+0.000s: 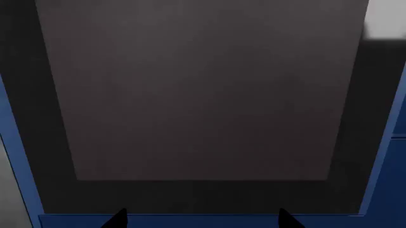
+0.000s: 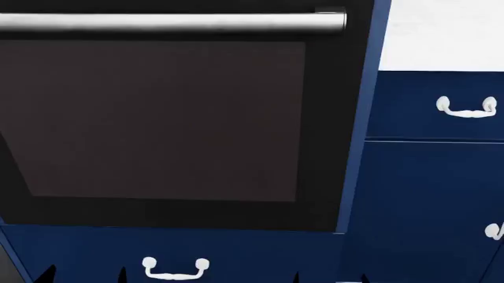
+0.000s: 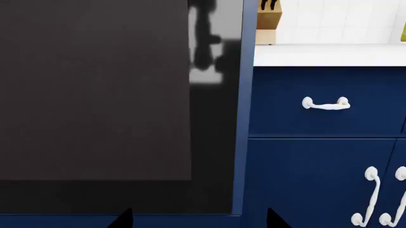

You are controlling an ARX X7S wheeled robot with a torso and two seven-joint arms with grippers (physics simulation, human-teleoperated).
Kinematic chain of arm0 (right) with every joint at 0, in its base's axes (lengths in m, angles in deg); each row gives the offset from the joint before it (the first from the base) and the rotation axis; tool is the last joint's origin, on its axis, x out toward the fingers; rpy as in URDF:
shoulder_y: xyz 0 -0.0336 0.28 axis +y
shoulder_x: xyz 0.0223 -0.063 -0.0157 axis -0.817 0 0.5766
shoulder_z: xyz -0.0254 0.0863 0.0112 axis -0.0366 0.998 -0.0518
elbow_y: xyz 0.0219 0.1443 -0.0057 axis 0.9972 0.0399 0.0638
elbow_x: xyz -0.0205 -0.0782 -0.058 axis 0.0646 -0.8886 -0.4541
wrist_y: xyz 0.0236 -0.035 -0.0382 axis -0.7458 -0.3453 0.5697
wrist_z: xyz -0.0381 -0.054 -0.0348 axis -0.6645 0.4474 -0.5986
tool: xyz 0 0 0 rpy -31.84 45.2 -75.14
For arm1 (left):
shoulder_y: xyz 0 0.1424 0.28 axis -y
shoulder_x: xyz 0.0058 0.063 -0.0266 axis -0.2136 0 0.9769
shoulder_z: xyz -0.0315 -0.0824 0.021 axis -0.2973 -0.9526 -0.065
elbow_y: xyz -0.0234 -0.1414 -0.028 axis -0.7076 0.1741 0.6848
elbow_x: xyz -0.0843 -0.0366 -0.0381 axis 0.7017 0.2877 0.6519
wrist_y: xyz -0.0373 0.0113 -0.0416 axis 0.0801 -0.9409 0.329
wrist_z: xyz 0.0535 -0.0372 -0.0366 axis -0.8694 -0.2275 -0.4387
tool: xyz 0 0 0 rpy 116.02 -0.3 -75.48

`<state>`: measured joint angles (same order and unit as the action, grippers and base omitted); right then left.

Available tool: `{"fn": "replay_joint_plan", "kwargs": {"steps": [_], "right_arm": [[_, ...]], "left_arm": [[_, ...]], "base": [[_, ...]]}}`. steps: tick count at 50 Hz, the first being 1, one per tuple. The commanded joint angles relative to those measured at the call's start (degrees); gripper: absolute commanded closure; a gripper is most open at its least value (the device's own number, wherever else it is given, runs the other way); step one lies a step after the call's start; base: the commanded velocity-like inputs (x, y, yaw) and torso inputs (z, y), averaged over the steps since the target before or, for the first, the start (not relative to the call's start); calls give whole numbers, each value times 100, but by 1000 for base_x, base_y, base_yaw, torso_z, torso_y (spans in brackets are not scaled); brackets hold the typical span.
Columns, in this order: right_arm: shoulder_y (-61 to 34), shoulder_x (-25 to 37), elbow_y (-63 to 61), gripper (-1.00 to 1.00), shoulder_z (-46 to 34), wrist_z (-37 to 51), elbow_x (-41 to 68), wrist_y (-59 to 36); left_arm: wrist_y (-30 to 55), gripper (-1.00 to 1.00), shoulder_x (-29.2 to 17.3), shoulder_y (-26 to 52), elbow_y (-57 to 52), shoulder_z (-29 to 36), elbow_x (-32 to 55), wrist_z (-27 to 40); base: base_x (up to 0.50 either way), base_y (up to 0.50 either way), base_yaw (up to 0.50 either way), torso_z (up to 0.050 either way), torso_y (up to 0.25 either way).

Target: Close the microwave door

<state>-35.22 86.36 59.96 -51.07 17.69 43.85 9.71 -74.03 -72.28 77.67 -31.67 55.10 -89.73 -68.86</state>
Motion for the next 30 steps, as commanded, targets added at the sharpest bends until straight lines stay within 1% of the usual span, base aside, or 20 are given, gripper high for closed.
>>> {"fn": "replay_joint_plan", "kwargs": {"steps": [1,17,25,30], "right_arm": [[22,87,-26,-100,-131,142,41,49],[-12,318,-19,-100,-418,431,254,-16],[2,407,-26,-100,-564,543,171,70],[8,455,-26,-100,-637,603,127,112]], "left_arm": [[-2,-100,-89,-5,-7,100,92,114],[-56,-100,-318,-9,-5,372,325,377],[-40,-100,-385,-15,-47,450,396,461],[-40,-100,-421,-13,-56,493,433,506]], "base": [[0,0,0,0,0],[0,0,0,0,0],[0,0,0,0,0],[0,359,0,0,0]]}}
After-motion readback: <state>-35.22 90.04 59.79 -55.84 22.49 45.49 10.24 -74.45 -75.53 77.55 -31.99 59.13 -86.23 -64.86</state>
